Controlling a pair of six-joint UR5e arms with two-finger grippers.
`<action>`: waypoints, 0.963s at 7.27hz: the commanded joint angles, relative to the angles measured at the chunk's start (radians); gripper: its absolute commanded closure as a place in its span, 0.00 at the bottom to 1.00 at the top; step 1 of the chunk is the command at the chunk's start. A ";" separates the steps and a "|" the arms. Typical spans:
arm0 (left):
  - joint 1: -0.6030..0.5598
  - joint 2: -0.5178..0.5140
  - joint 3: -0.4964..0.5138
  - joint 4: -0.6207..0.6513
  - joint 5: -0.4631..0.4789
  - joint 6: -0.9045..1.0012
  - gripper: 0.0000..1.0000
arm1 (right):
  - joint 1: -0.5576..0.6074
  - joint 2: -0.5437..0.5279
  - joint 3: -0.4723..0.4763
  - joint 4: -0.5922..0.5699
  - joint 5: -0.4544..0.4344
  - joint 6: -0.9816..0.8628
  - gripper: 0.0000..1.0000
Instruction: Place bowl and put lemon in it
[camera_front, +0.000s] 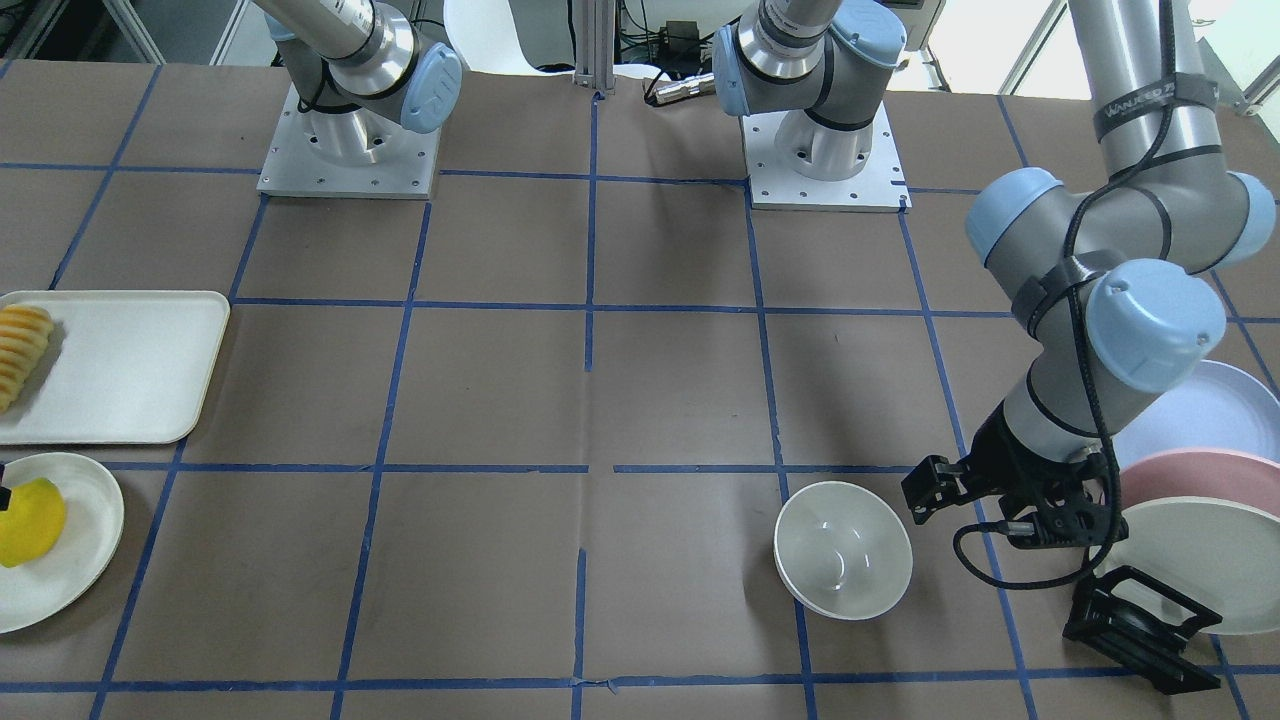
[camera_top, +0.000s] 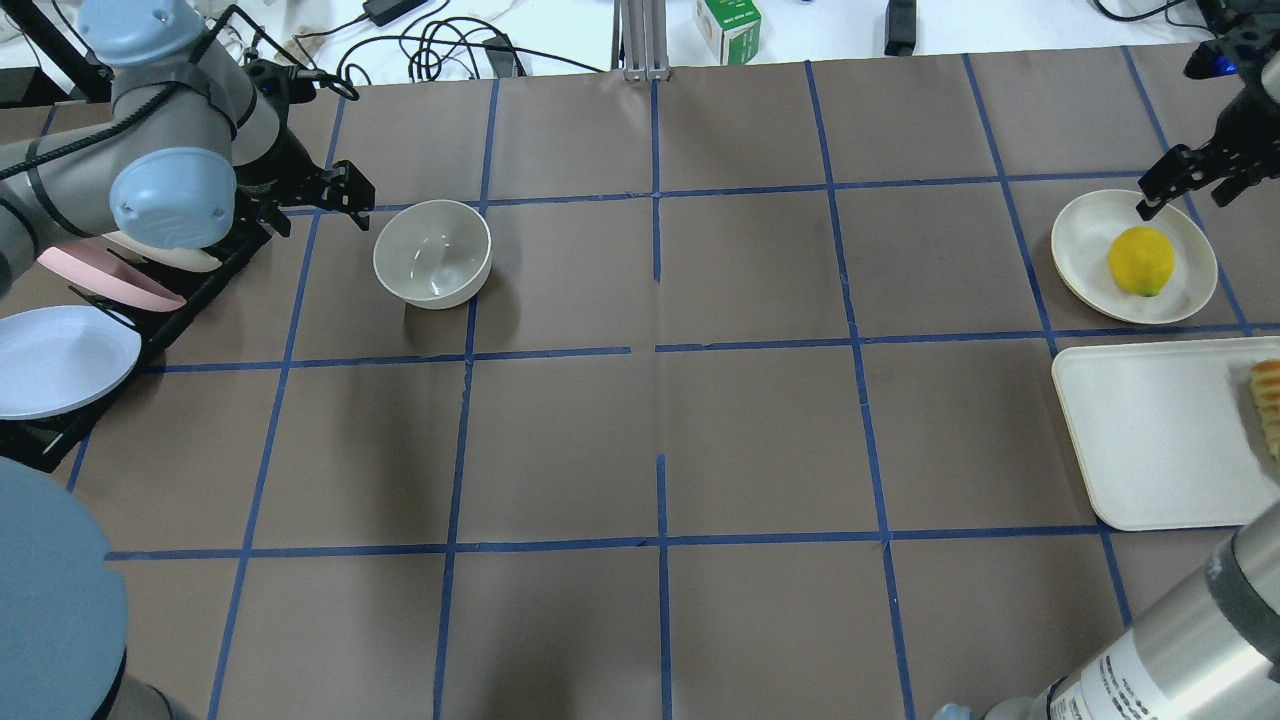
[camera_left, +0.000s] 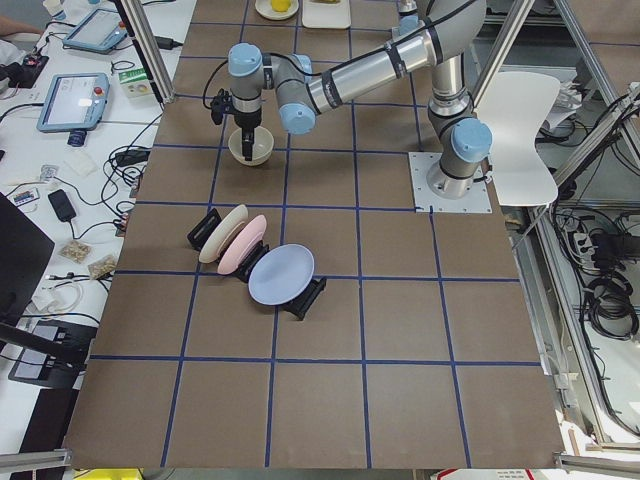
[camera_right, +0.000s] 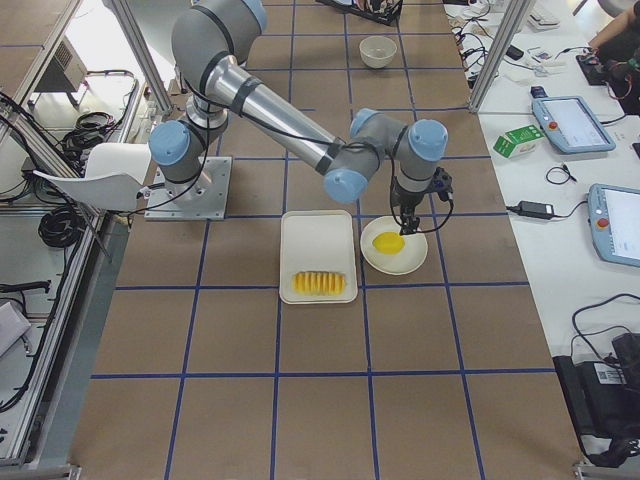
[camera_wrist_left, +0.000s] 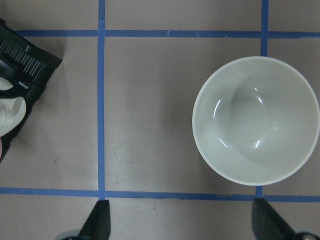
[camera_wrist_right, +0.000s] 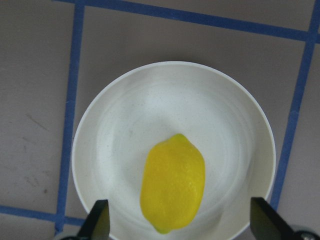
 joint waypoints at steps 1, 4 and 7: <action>-0.007 -0.073 -0.005 0.064 -0.004 0.000 0.00 | -0.002 0.076 0.001 -0.052 0.001 -0.023 0.00; -0.008 -0.137 -0.005 0.086 -0.061 0.012 0.25 | -0.002 0.095 0.001 -0.043 0.003 -0.017 0.00; -0.011 -0.151 0.001 0.104 -0.064 0.012 1.00 | -0.002 0.095 0.006 -0.040 -0.010 -0.015 0.21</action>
